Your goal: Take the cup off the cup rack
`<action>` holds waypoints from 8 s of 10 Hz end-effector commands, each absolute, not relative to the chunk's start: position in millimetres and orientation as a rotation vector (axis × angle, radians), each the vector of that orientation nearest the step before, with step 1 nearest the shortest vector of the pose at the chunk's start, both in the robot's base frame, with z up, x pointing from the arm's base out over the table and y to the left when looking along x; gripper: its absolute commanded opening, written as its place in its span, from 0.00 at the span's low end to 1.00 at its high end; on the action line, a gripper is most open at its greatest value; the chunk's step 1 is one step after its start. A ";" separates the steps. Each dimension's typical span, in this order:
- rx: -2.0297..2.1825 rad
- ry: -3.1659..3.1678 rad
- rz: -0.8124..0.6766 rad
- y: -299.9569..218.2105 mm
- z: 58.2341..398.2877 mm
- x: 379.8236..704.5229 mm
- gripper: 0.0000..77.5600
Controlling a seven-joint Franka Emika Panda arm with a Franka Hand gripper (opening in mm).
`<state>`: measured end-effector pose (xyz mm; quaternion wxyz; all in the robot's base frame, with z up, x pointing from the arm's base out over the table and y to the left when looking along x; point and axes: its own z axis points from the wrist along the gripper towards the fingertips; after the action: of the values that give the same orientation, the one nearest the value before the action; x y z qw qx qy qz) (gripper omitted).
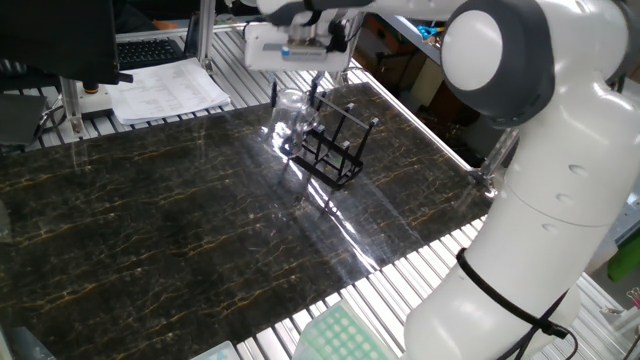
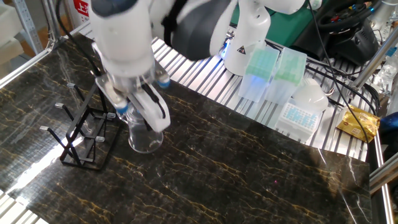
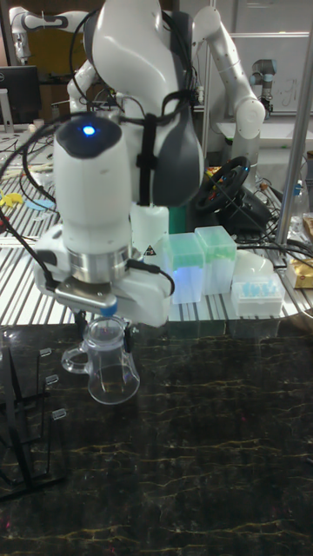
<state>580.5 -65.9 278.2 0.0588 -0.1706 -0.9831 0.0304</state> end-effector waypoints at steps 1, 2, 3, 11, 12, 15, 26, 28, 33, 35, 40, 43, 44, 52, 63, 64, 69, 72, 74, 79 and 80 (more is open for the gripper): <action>-0.564 -2.976 0.108 -49.0 251.7 581.8 0.02; -0.568 -2.976 0.113 -47.5 248.6 581.0 0.02; -0.585 -2.986 0.114 -44.4 237.7 576.8 0.02; -0.603 -3.036 0.115 -39.0 195.2 554.9 0.02; -0.604 -3.035 0.116 -38.4 193.8 551.4 0.02; -0.613 -3.032 0.116 -35.0 191.0 539.4 0.02; -0.632 -2.992 0.119 -32.3 168.7 538.3 0.02; -0.636 -2.984 0.124 -32.0 168.8 538.2 0.02; -0.640 -2.992 0.130 -32.2 167.7 538.2 0.02; -0.636 -2.993 0.132 -32.5 165.1 538.3 0.02; -0.635 -2.991 0.164 -32.8 163.5 538.6 0.02; -0.633 -2.986 0.186 -32.8 163.6 539.0 0.02; -0.631 -2.986 0.184 -32.7 163.6 539.0 0.02; -0.637 -2.979 0.172 -32.6 164.1 539.8 0.02; -0.635 -2.981 0.171 -32.6 164.1 539.8 1.00; -0.635 -2.981 0.171 -32.6 164.1 539.8 1.00; -0.651 -2.965 0.189 -23.4 196.4 553.2 1.00; -0.644 -2.962 0.177 -23.3 230.3 557.7 1.00; -0.630 -2.959 0.169 -29.0 265.9 556.3 1.00; -0.529 -2.925 0.126 -63.6 348.4 543.7 1.00; -0.508 -2.925 0.125 -70.0 357.8 541.7 1.00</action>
<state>551.4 -37.5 284.6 0.0639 -0.2001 -0.9763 0.0520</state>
